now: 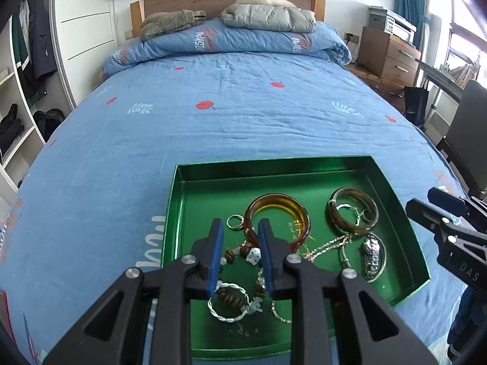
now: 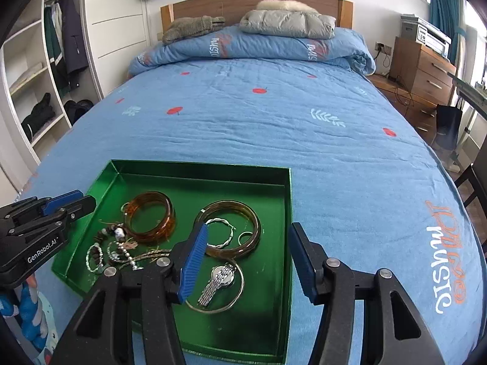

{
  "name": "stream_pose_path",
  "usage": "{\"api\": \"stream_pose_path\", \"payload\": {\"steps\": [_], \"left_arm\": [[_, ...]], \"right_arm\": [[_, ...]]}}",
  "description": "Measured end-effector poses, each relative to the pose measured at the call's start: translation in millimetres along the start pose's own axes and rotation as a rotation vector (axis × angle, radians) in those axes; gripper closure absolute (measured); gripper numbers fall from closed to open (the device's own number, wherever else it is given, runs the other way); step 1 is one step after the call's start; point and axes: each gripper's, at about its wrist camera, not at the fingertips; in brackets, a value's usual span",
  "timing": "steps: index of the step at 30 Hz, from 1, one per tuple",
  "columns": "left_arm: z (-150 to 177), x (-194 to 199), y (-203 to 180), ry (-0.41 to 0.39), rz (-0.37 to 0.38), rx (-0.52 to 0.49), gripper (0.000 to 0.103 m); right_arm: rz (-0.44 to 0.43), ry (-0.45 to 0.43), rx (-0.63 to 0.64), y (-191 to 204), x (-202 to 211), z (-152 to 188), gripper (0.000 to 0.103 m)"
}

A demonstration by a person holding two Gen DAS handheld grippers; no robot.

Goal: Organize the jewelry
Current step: 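Lift both grippers away from the green tray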

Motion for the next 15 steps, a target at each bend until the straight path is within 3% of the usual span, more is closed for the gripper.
{"api": "stream_pose_path", "payload": {"steps": [2,4,15], "left_arm": [[3.8,15.8,3.9,-0.012,0.015,0.021,0.077],[9.8,33.4,7.3,-0.039,0.011,0.032,0.066],[65.3,119.0,22.7,-0.104,-0.019,0.063,0.066]], "right_arm": [[-0.007,-0.025,0.001,3.2,18.1,4.2,0.046],[-0.016,-0.048,0.005,6.4,36.4,10.4,0.043],[-0.025,-0.088,0.065,28.7,108.7,60.6,0.035]]}}
Point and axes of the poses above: each gripper's, at about its wrist camera, not at the fingertips, and x roughly against the way its jaws point, y to its left, z to its underside, and after that the axes turned 1 degree about -z, right-handed
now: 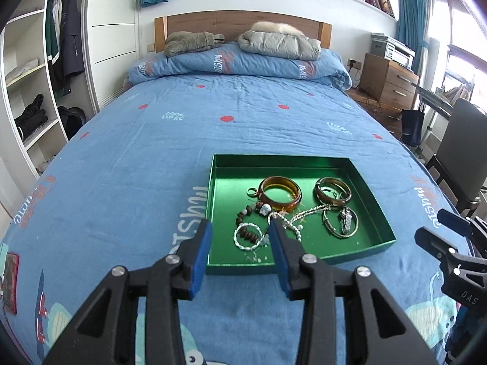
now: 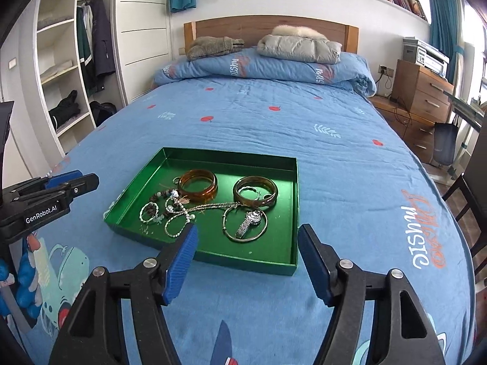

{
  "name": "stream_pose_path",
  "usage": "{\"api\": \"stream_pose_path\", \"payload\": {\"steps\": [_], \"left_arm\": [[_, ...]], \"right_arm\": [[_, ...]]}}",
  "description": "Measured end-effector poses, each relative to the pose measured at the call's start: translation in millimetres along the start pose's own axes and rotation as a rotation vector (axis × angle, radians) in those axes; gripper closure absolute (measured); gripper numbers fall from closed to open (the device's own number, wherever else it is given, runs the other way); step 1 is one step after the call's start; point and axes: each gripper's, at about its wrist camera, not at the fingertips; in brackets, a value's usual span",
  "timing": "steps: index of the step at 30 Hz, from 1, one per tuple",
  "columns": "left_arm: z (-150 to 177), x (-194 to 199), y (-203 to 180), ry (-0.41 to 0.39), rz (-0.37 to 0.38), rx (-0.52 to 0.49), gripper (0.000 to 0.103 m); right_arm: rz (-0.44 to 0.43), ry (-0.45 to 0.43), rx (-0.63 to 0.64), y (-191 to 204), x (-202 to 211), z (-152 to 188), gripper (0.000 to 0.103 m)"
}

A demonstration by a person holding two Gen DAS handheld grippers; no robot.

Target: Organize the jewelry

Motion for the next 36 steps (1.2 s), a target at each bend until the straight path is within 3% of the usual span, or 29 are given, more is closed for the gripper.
{"api": "stream_pose_path", "payload": {"steps": [6,11,16,22,36], "left_arm": [[26.5,45.5,9.1,-0.026,-0.032,0.025,0.056],[48.5,80.8,10.8,-0.063,-0.092,0.001,0.056],[67.2,105.0,11.7,-0.076,-0.093,-0.016,0.056],[82.8,126.8,13.4,-0.082,-0.093,-0.013,0.056],[108.8,148.1,2.2,-0.072,-0.104,-0.041,0.056]], "right_arm": [[-0.013,-0.020,0.017,14.2,40.1,26.2,0.033],[-0.026,-0.036,0.028,25.3,68.6,44.5,0.029],[-0.034,-0.044,0.046,36.4,87.7,60.3,0.026],[-0.054,-0.051,0.034,40.3,107.7,79.7,0.025],[-0.005,-0.074,-0.027,30.5,135.2,107.4,0.023]]}}
Point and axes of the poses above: each gripper's, at about its wrist camera, not at the fingertips, and x roughly against the way its jaws point, y to its left, z to its underside, and after that the axes turned 1 degree about -z, right-handed
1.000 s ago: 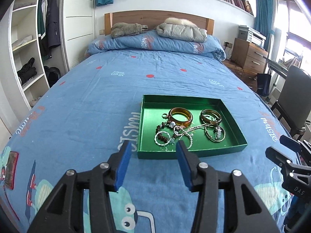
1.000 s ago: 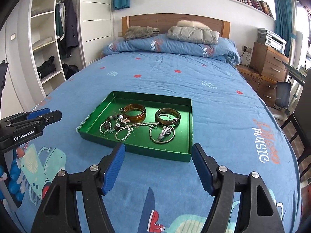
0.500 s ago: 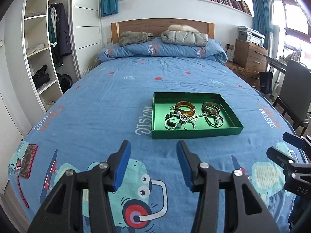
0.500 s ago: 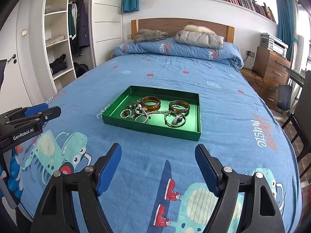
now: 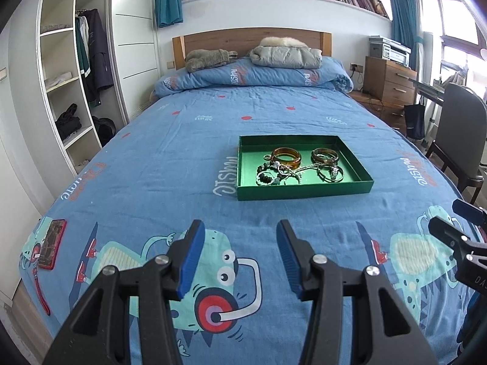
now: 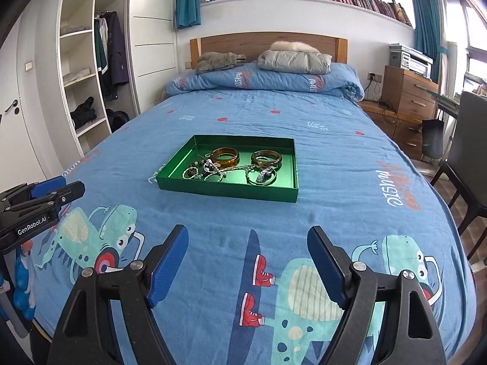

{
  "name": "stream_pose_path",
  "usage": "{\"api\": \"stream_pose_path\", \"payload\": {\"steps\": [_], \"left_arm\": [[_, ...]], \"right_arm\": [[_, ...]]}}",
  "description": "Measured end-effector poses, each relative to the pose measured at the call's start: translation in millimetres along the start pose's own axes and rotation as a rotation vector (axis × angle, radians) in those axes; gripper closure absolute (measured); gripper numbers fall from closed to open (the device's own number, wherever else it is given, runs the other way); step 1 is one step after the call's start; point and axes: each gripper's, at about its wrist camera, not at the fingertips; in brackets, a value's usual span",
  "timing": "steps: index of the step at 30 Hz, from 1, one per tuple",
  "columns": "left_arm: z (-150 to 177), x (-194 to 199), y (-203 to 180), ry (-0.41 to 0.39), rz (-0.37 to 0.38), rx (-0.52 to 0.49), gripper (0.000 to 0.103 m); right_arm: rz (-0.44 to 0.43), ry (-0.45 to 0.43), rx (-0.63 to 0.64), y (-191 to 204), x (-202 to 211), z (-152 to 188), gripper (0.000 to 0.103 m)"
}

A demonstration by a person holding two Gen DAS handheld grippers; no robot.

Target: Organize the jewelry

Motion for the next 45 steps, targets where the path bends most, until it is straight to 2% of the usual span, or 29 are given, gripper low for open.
{"api": "stream_pose_path", "payload": {"steps": [22,32,37,45], "left_arm": [[-1.3,16.9,-1.3,-0.052,0.003,-0.031,0.056],[3.8,12.7,-9.6,-0.037,0.017,-0.064,0.054],[6.1,11.7,-7.7,-0.038,0.024,-0.055,0.046],[8.5,9.3,0.8,-0.039,0.037,-0.011,0.041]], "right_arm": [[0.014,0.019,0.005,3.0,1.2,13.8,0.021],[0.009,0.022,0.002,1.1,0.3,15.0,0.021],[0.011,0.024,-0.002,-2.3,0.7,15.3,0.021],[0.015,0.034,-0.005,-4.8,-1.0,17.9,0.021]]}}
Point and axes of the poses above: each gripper's, at about its wrist camera, not at the fingertips, and x roughly against the way its jaws point, y to its left, z to its underside, and after that the axes turned 1 degree about -z, right-handed
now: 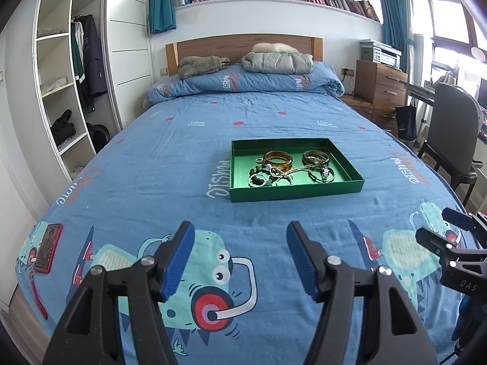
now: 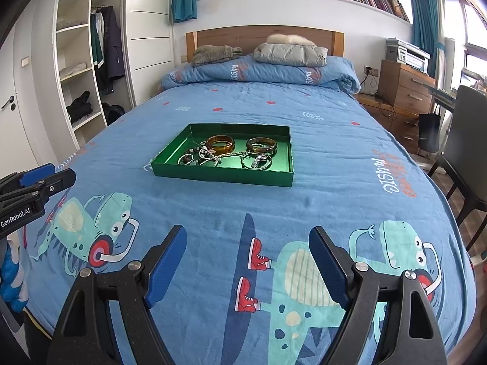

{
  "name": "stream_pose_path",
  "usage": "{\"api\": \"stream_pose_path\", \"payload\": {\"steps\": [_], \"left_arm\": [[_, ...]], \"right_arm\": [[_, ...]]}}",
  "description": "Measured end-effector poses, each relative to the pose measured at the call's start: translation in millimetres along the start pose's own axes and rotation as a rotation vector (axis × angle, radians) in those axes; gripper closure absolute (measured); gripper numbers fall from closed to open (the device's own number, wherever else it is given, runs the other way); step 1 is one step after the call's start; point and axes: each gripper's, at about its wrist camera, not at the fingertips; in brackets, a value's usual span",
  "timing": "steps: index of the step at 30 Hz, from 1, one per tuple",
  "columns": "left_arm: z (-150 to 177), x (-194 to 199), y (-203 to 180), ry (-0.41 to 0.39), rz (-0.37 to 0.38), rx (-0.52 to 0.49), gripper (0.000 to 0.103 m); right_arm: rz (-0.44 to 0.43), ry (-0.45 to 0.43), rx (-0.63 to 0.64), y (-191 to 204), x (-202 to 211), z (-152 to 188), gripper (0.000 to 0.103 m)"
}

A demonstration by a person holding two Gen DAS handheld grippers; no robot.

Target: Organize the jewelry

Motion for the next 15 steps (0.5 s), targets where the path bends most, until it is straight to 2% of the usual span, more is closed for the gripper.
{"api": "stream_pose_path", "payload": {"steps": [15], "left_arm": [[0.7,-0.6,4.0,-0.002,-0.015,0.011,0.039]], "right_arm": [[0.027,-0.005,-0.016,-10.3,-1.0,-0.4,0.021]]}}
Point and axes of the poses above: each gripper's, at about its wrist camera, not at the fingertips, and x roughly against the way its jaws point, y to its left, z to its underside, and after that the axes turned 1 degree about -z, right-handed
